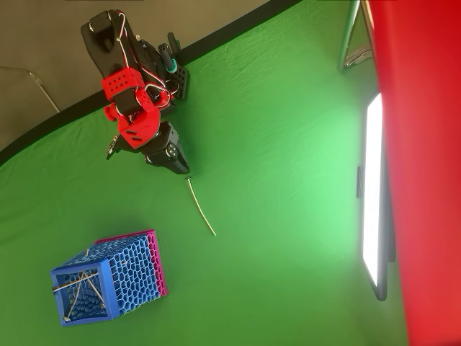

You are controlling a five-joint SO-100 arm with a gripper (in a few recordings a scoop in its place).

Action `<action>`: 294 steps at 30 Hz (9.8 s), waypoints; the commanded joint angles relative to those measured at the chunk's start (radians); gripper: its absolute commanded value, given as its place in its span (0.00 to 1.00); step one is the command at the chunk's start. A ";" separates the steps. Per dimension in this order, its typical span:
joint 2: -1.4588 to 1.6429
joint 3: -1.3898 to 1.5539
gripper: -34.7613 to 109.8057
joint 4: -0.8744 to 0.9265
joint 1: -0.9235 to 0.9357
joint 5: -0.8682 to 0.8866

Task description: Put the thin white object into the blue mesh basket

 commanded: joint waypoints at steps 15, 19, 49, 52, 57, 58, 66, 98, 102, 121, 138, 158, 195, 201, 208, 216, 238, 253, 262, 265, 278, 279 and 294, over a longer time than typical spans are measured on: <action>-0.440 -0.364 0.24 0.104 0.038 0.261; -0.540 -0.437 0.24 0.153 0.064 0.466; -1.155 -0.887 0.33 0.291 0.252 0.816; -1.180 -0.890 0.34 0.268 0.244 0.839; -1.232 -0.900 0.34 0.250 0.221 0.871; -1.239 -0.900 0.34 0.244 0.215 0.881; -1.279 -0.862 0.36 0.141 0.167 0.885; -1.289 -0.807 0.36 0.120 0.101 0.833; -1.290 -0.804 0.36 0.126 0.098 0.818; -1.284 -0.762 0.35 0.135 0.120 0.784; -1.272 -0.733 0.33 0.130 0.150 0.765; -1.264 -0.732 0.29 0.118 0.143 0.749; -1.035 -0.811 0.25 -0.072 0.147 0.414; -0.960 -0.864 0.25 -0.195 0.245 0.348; -0.953 -0.996 0.24 -0.373 0.377 0.278; -0.962 -1.111 0.24 -0.640 0.468 0.160; -1.048 -1.178 0.24 -1.381 0.632 -0.383; -1.221 -1.479 0.24 -1.052 0.718 -0.885; -1.246 -1.404 0.24 -0.877 0.681 -0.867; -1.243 -1.433 0.24 -0.739 0.663 -0.804; -1.259 -1.384 0.31 -0.545 0.634 -0.792; -1.259 -1.387 0.33 -0.518 0.634 -0.795; -1.167 -1.293 0.50 -0.298 0.560 -0.684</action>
